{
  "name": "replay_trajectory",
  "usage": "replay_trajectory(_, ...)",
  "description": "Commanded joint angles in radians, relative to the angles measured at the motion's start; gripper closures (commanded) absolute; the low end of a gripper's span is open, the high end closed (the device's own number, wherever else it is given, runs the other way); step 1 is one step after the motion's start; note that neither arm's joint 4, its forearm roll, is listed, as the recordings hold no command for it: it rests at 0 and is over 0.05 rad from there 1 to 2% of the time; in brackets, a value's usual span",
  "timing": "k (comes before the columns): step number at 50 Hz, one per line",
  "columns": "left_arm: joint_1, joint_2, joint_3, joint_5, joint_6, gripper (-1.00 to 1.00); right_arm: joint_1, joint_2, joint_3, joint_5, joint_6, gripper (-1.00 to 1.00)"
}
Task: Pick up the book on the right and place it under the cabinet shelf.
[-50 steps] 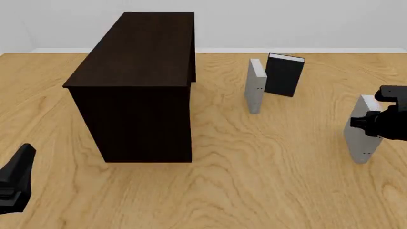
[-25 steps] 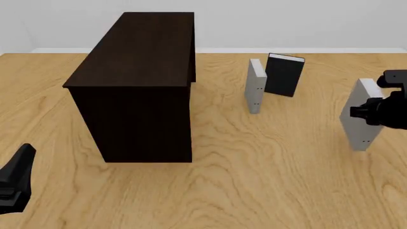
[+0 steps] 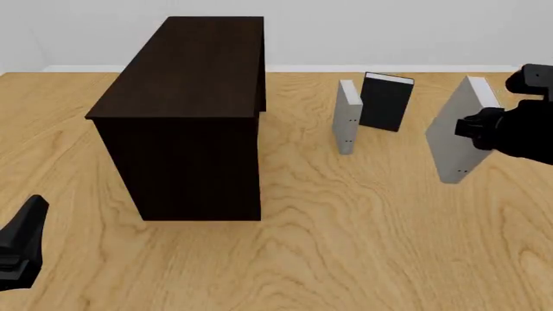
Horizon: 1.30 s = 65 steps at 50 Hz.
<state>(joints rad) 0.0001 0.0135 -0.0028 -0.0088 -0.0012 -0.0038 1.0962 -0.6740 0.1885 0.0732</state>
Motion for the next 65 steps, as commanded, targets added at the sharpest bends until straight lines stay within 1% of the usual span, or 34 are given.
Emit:
replay_trajectory(1, 0.000, 0.000, 0.000, 0.000, 0.000, -1.00, 0.082, -0.054, -0.011, -0.001, 0.121, 1.00)
replay_trajectory(2, 0.000, 0.000, 0.000, 0.000, 0.000, -1.00, 0.096, -0.061, -0.007, -0.005, 0.141, 1.00)
replay_trajectory(4, 0.000, 0.000, 0.000, 0.000, 0.000, -1.00, 0.100, -0.063, -0.007, -0.014, 0.149, 1.00)
replay_trajectory(5, 0.000, 0.000, 0.000, 0.000, 0.000, -1.00, 0.119, -0.069, -0.001, -0.020, 0.176, 1.00)
replay_trajectory(8, 0.000, -0.001, 0.000, 0.000, 0.000, -1.00, 0.117, -0.065, -0.004, -0.031, 0.178, 1.00)
replay_trajectory(9, 0.000, 0.000, 0.000, 0.000, 0.000, -1.00, 0.125, -0.071, -0.001, -0.035, 0.192, 1.00)
replay_trajectory(11, 0.000, 0.000, 0.000, 0.000, 0.000, -1.00, 0.128, -0.078, -0.002, -0.040, 0.203, 1.00)
replay_trajectory(12, 0.000, 0.000, 0.000, 0.000, 0.000, -1.00, 0.140, -0.087, 0.002, -0.046, 0.223, 1.00)
replay_trajectory(15, 0.001, -0.002, -0.001, 0.003, 0.000, -1.00, 0.163, -0.097, 0.012, -0.059, 0.252, 1.00)
replay_trajectory(17, 0.001, -0.002, -0.002, 0.003, 0.000, -1.00, 0.169, -0.098, 0.013, -0.068, 0.263, 1.00)
replay_trajectory(18, 0.001, -0.001, -0.002, 0.003, 0.000, -1.00, 0.178, -0.103, 0.019, -0.080, 0.282, 1.00)
replay_trajectory(27, 0.001, -0.002, -0.003, 0.005, 0.000, -1.00, 0.218, -0.098, 0.030, -0.137, 0.332, 1.00)
replay_trajectory(28, 0.001, -0.001, -0.003, 0.004, 0.000, -1.00, 0.227, -0.097, 0.036, -0.151, 0.346, 1.00)
replay_trajectory(36, 0.001, -0.001, -0.001, 0.002, 0.000, -1.00, 0.271, -0.095, 0.052, -0.214, 0.402, 1.00)
replay_trajectory(41, 0.001, 0.000, -0.002, 0.003, 0.000, -1.00, 0.293, -0.088, 0.062, -0.253, 0.422, 1.00)
replay_trajectory(48, 0.007, 0.005, -0.001, -0.002, 0.000, -1.00, 0.332, -0.071, 0.089, -0.329, 0.465, 1.00)
replay_trajectory(49, 0.007, 0.006, -0.001, -0.002, 0.000, -1.00, 0.335, -0.066, 0.087, -0.332, 0.463, 1.00)
replay_trajectory(65, 0.006, 0.004, -0.002, -0.002, 0.001, -1.00, 0.413, -0.035, 0.105, -0.440, 0.529, 1.00)
